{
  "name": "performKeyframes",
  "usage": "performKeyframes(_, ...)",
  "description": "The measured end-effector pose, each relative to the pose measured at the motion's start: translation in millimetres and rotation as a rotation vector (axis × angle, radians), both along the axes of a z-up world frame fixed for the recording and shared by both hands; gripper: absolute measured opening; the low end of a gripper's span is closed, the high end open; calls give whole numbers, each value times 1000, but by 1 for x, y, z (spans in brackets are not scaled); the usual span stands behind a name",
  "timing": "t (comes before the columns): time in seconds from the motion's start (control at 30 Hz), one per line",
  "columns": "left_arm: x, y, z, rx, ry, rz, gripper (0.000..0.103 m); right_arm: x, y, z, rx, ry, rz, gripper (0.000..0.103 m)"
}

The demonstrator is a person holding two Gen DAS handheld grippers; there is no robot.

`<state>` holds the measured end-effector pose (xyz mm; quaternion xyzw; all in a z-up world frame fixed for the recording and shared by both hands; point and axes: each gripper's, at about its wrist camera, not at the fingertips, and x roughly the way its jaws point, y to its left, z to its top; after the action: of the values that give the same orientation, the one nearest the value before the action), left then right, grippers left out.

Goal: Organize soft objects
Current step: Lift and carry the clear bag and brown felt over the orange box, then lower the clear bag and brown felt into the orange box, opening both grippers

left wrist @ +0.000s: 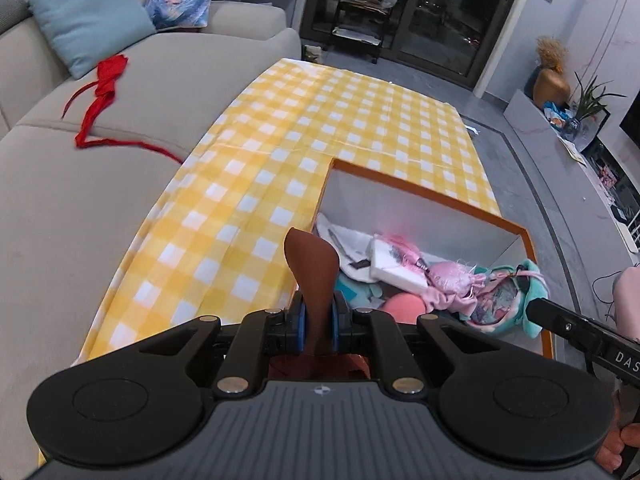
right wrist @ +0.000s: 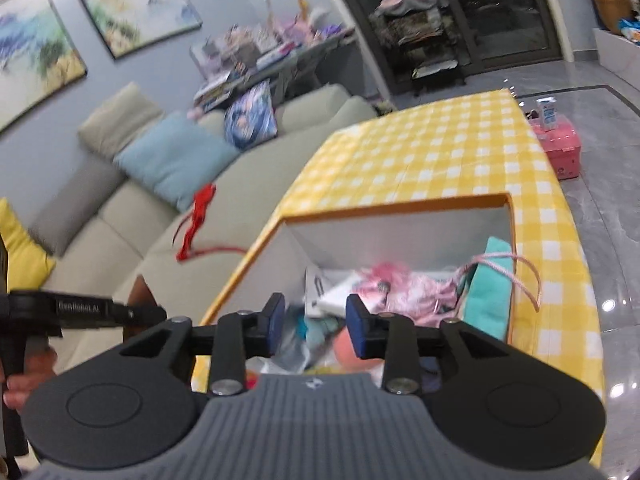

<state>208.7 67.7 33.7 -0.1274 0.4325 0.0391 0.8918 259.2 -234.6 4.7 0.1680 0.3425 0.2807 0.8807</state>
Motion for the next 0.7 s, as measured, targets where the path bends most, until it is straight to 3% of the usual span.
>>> performKeyframes(0.07, -3, 0, -5, -3, 13, -5, 13, -2, 2, -2, -27, 14, 32, 44)
performKeyframes(0.17, -2, -1, -7, -13, 23, -16, 13, -1, 7, -8, -59, 46, 35, 43)
performKeyframes(0.37, 29, -15, 9, -46, -37, -49, 13, -7, 6, -14, -69, 72, 24, 44)
performKeyframes(0.7, 99, -66, -24, 73, -4, -90, 13, 3, 4, -21, -59, 103, 7, 44)
